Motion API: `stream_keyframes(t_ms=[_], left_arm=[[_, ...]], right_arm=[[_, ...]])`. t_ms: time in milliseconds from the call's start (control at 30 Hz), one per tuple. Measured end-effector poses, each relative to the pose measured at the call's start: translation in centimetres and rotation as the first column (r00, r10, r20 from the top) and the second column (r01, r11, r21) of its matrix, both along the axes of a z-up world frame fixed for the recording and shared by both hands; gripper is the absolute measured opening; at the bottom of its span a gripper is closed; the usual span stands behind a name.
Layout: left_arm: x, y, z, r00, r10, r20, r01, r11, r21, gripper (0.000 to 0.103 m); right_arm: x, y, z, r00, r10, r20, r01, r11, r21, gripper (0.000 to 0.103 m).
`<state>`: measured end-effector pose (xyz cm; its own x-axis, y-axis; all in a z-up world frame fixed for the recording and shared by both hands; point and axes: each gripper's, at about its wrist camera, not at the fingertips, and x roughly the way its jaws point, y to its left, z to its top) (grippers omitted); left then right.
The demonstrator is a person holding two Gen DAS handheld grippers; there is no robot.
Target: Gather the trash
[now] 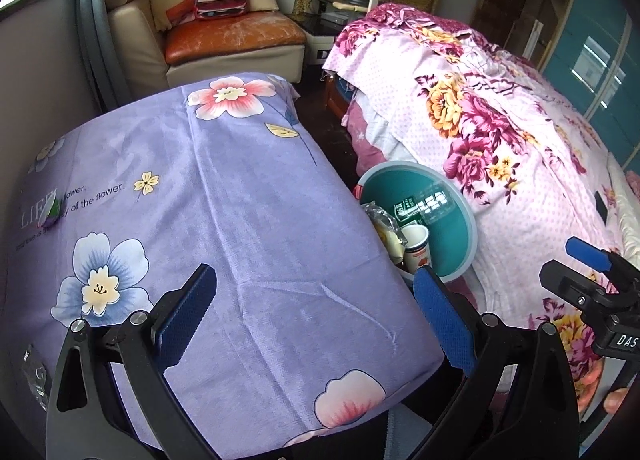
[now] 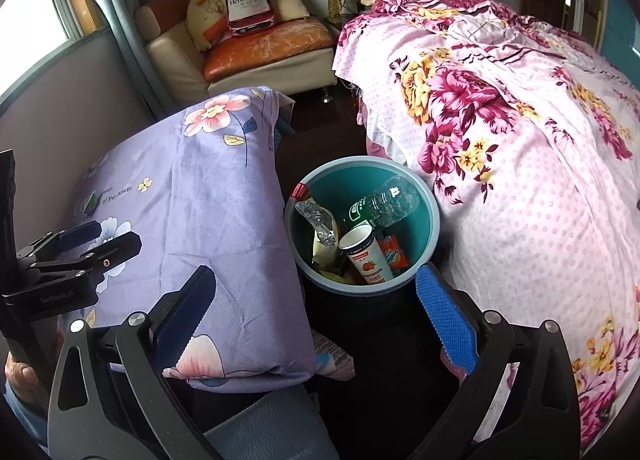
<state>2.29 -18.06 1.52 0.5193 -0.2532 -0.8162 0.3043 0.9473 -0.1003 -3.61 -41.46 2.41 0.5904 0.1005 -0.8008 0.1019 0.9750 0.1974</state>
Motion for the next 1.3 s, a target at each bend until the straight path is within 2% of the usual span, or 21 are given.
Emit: stream_keyframes(t_ms=[900,1100,1300], left_arm=[[1.1,1.0,-2.1,0.999,0.042,-0.026,-0.041,0.999,0.020,0.099],[1.3,1.2,-2.4,0.999,0.035,-0.028,-0.035,0.999,-0.001,0.099],[1.2,0.9,-2.8,0.999,0.031,-0.023,-0.031,0.999,0.019,0.099]], right_arm=[[1.9,1.4,-2.0,0.998,0.024,-0.060,-0.023,1.000,0.006,0.096],[2.3,1.5,-2.5,0.997,0.022,-0.070,-0.021,1.000,0.008,0.096],[2.7,1.6,-2.7,0.997,0.021,-0.077,-0.021,1.000,0.008,0.096]])
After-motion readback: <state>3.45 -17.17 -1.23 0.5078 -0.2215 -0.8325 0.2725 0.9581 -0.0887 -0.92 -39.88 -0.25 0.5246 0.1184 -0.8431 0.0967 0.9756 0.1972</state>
